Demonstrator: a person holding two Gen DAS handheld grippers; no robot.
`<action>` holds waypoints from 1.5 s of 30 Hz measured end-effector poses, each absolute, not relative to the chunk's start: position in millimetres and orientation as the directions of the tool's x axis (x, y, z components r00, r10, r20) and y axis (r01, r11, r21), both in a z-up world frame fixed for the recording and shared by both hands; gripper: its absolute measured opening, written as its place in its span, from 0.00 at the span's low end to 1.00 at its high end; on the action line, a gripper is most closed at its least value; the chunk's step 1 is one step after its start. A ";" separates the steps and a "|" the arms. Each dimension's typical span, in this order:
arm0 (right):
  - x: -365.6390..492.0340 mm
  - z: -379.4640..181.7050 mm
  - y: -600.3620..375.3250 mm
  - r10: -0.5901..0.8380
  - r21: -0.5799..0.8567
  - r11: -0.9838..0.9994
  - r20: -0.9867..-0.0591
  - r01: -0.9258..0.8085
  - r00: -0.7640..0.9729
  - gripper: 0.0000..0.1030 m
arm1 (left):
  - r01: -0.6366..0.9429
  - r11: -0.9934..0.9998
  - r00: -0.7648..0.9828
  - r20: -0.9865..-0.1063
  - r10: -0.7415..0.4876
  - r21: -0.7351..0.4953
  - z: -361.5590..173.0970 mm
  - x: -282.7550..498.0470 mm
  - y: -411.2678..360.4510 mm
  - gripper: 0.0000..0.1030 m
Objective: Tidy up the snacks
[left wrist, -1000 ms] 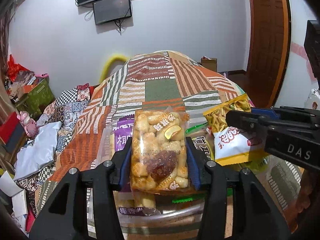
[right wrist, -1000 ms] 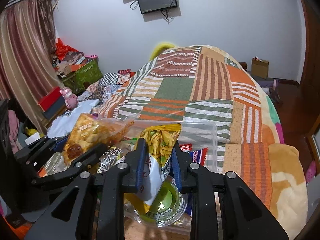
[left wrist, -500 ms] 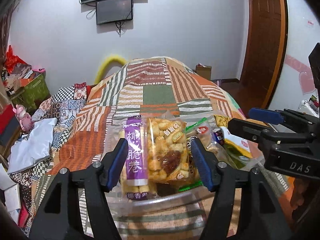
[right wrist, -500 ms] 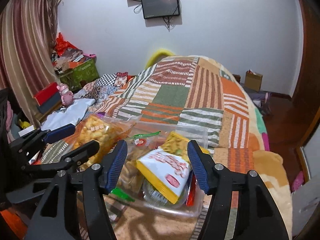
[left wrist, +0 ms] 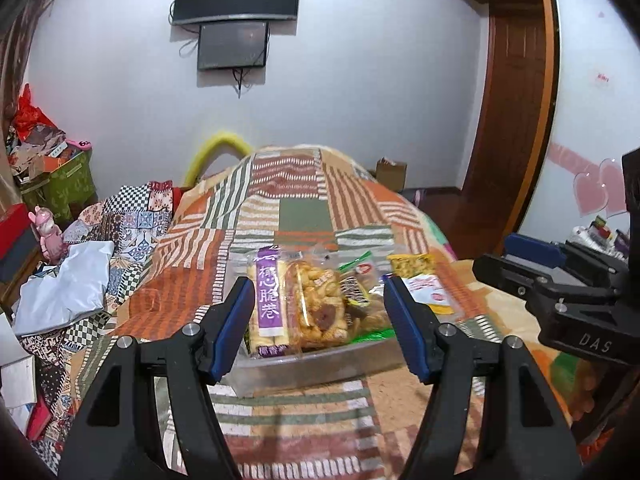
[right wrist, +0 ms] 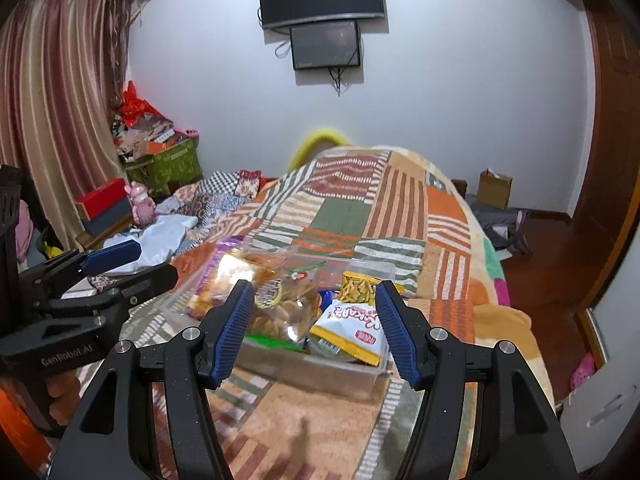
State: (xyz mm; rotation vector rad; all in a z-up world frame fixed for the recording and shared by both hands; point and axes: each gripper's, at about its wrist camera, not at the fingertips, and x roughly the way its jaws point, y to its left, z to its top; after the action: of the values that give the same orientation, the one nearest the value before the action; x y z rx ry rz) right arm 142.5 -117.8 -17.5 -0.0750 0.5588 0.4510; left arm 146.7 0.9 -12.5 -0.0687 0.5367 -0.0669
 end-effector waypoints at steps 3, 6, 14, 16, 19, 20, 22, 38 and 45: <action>123.5 -9.1 -118.4 0.378 0.027 0.906 -0.498 -0.421 0.780 0.61 | 0.050 0.994 0.868 -0.487 -0.092 -0.099 -3.7 131.5 0.9 0.66; 105.9 -0.9 -120.4 0.367 0.010 0.912 -0.460 -0.409 0.808 0.75 | 0.055 0.992 0.881 -0.462 -0.101 -0.112 5.1 113.9 1.4 0.67; 75.0 9.7 -122.8 0.358 0.005 0.921 -0.402 -0.389 0.843 0.84 | 0.046 0.994 0.914 -0.398 -0.080 -0.095 19.1 74.7 -2.9 0.80; 70.4 10.0 -123.3 0.355 0.008 0.923 -0.397 -0.384 0.846 0.84 | 0.043 0.995 0.919 -0.386 -0.074 -0.089 21.5 67.4 -4.0 0.82; 63.5 10.3 -122.9 0.336 0.000 0.931 -0.384 -0.364 0.860 0.85 | 0.038 0.995 0.922 -0.381 -0.070 -0.090 22.9 60.0 -3.7 0.83; 62.1 10.4 -122.4 0.327 -0.006 0.935 -0.380 -0.355 0.866 0.86 | 0.033 0.995 0.924 -0.378 -0.065 -0.089 23.1 58.0 -3.6 0.84; 56.3 10.9 -121.3 0.322 -0.008 0.937 -0.370 -0.350 0.871 0.88 | 0.029 0.996 0.926 -0.373 -0.061 -0.088 22.8 55.4 -2.8 0.86; 42.2 11.1 -122.3 0.337 -0.002 0.934 -0.328 -0.358 0.882 0.98 | 0.013 0.998 0.932 -0.360 -0.034 -0.060 19.2 46.9 -4.7 0.90; 40.9 9.9 -124.9 0.345 0.008 0.932 -0.327 -0.362 0.880 0.98 | 0.010 0.998 0.931 -0.363 -0.031 -0.061 18.3 46.0 -4.9 0.91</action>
State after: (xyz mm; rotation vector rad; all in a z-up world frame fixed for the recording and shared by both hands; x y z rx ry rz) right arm 40.9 -124.9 9.9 -0.0538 0.3313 0.3685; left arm 46.0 -4.9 18.3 -0.0582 0.3720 -0.0213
